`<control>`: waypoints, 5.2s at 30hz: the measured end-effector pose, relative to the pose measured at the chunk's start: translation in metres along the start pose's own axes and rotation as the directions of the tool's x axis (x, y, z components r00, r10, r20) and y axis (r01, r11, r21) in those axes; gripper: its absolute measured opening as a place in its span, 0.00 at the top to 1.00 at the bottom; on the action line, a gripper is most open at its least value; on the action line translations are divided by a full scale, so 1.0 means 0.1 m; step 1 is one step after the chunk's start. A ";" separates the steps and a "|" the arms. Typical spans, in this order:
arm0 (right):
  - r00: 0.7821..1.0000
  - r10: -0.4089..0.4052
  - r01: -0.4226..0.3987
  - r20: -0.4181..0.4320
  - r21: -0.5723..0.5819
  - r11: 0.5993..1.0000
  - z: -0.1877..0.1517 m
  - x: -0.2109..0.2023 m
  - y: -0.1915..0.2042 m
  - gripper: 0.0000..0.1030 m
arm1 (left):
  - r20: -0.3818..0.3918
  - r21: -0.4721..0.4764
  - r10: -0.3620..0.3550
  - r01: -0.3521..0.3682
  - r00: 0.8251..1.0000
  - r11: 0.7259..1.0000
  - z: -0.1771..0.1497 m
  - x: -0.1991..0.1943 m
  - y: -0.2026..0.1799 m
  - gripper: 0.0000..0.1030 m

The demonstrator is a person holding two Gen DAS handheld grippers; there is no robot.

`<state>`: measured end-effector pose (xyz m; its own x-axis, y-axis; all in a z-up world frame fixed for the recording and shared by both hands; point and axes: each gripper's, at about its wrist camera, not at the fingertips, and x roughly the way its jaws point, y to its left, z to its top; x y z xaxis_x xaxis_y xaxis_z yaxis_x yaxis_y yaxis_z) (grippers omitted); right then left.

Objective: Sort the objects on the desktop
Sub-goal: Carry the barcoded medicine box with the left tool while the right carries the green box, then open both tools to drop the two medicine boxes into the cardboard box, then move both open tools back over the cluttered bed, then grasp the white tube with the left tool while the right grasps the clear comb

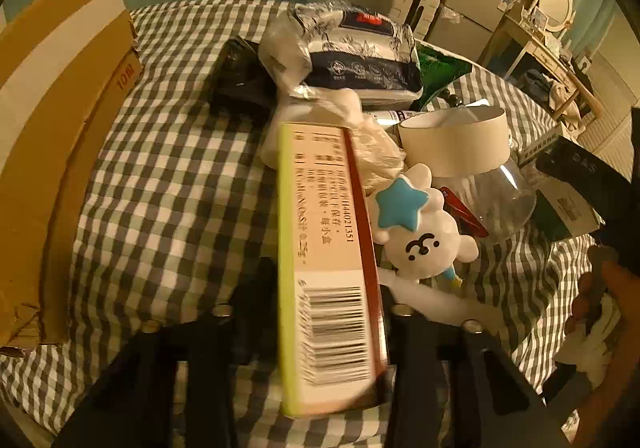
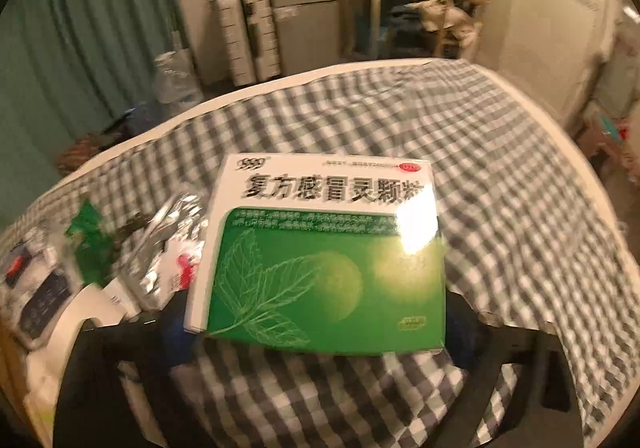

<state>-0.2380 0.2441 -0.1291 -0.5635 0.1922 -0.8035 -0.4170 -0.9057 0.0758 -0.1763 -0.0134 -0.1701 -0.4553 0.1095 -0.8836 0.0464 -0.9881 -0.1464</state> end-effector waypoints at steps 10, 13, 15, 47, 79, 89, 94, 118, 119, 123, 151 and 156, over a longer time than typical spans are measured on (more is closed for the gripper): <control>0.989 0.086 -0.071 0.120 -0.123 0.990 -0.36 -0.92 -0.06 0.10 | 0.067 0.014 -0.027 0.026 0.997 1.000 -0.16 -0.51 0.15 0.71; 0.981 0.150 -0.133 0.127 -0.135 0.982 -0.45 -1.26 -0.09 0.10 | 0.096 0.007 -0.033 0.032 0.995 0.999 -0.15 -0.72 0.11 0.71; 0.972 0.196 -0.178 0.129 -0.140 0.974 -0.53 -1.50 -0.08 0.10 | 0.117 0.003 -0.044 0.044 0.992 0.999 -0.13 -0.83 0.06 0.71; 0.724 0.661 -0.675 -0.195 -0.399 0.621 -1.23 -2.64 3.14 0.10 | 0.250 -0.144 0.105 -0.070 0.962 0.987 0.40 -1.88 2.27 0.71; 0.745 0.666 -0.626 -0.040 -0.387 0.677 -0.92 -3.01 2.55 0.04 | 0.318 -0.086 0.079 -0.054 0.945 0.995 0.16 -2.34 1.69 0.18; 0.858 0.509 -0.455 0.074 -0.351 0.818 -0.62 -2.71 1.24 0.04 | 0.309 0.011 -0.044 0.043 0.950 0.999 -0.14 -2.08 0.46 0.03; 0.908 0.404 -0.368 0.107 -0.254 0.894 -0.51 -2.28 0.50 0.04 | 0.211 0.042 -0.075 0.068 0.975 0.997 -0.35 -1.56 -0.03 0.03; 0.932 0.355 -0.360 -0.079 -0.076 0.930 -0.58 -0.84 -0.19 0.04 | 0.108 0.528 -0.160 0.080 0.981 0.845 -0.46 0.05 -0.80 0.06; 0.933 0.351 -0.356 -0.084 -0.063 0.932 -0.58 -0.82 -0.21 0.04 | 0.091 0.545 -0.171 0.095 0.981 0.833 -0.46 0.08 -0.80 0.17; 0.936 0.337 -0.343 -0.103 -0.042 0.939 -0.59 -0.77 -0.27 0.04 | -0.015 0.601 -0.273 0.227 0.962 0.766 -0.50 0.08 -0.79 0.52; 0.924 0.327 -0.353 -0.197 -0.117 0.928 -0.80 -0.65 0.05 0.04 | -0.215 0.702 -0.219 0.306 0.952 0.643 -0.77 0.02 -0.56 0.01; 0.925 0.318 -0.348 -0.209 -0.126 0.929 -0.81 -0.61 0.08 0.04 | -0.260 0.686 -0.297 0.392 0.919 0.613 -0.78 -0.02 -0.61 0.83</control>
<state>-0.1491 0.1948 -0.1271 -0.5042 -0.1892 -0.8426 -0.1013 -0.9560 0.2752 -0.1083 0.0555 -0.1939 -0.2010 0.4217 -0.8842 -0.7601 -0.6365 -0.1308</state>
